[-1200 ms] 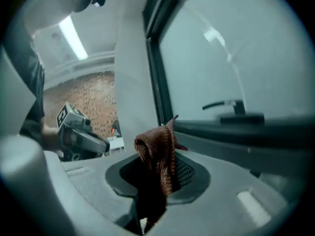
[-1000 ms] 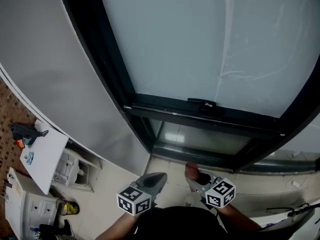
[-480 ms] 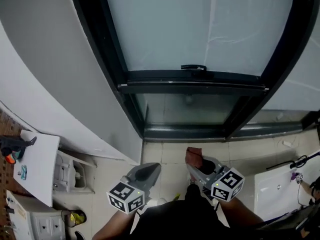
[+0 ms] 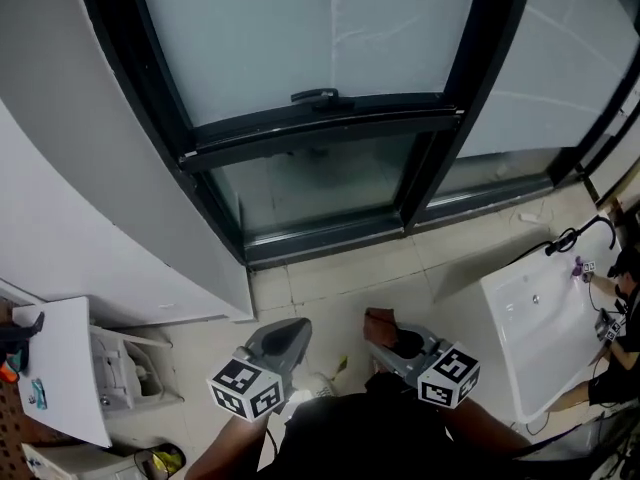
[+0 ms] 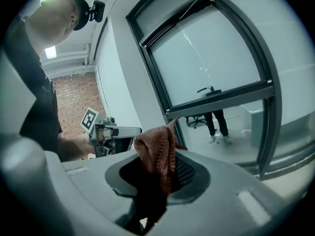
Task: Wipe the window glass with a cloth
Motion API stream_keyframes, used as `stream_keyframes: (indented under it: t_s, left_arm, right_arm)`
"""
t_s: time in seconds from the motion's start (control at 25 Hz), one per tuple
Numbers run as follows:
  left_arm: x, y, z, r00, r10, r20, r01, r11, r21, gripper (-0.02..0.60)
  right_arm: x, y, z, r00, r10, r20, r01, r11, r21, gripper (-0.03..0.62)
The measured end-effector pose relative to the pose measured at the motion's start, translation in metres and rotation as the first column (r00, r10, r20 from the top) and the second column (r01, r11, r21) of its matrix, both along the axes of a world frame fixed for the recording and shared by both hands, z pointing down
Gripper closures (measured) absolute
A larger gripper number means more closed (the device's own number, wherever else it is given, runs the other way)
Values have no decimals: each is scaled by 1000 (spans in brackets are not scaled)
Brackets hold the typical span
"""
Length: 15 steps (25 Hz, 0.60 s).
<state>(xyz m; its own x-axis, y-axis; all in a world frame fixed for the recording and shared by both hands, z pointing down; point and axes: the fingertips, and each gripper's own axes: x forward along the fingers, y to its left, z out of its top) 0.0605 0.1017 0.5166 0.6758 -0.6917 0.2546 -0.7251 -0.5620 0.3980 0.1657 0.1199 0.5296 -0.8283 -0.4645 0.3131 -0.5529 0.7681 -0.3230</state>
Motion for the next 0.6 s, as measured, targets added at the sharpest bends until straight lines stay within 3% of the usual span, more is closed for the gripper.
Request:
stream_keyframes:
  t_s: [0.2,0.6]
  left_arm:
    - [22,16,-7,1000,-14,-26,15,1000,27,565]
    - [83,34,-16,995,-103,7,103,994,42,565]
  right_arm:
    - [21,14,-13,1000,-3,-21,4,999,46,516]
    - [80,7,-43,998,-63,-1,63,990,126,516]
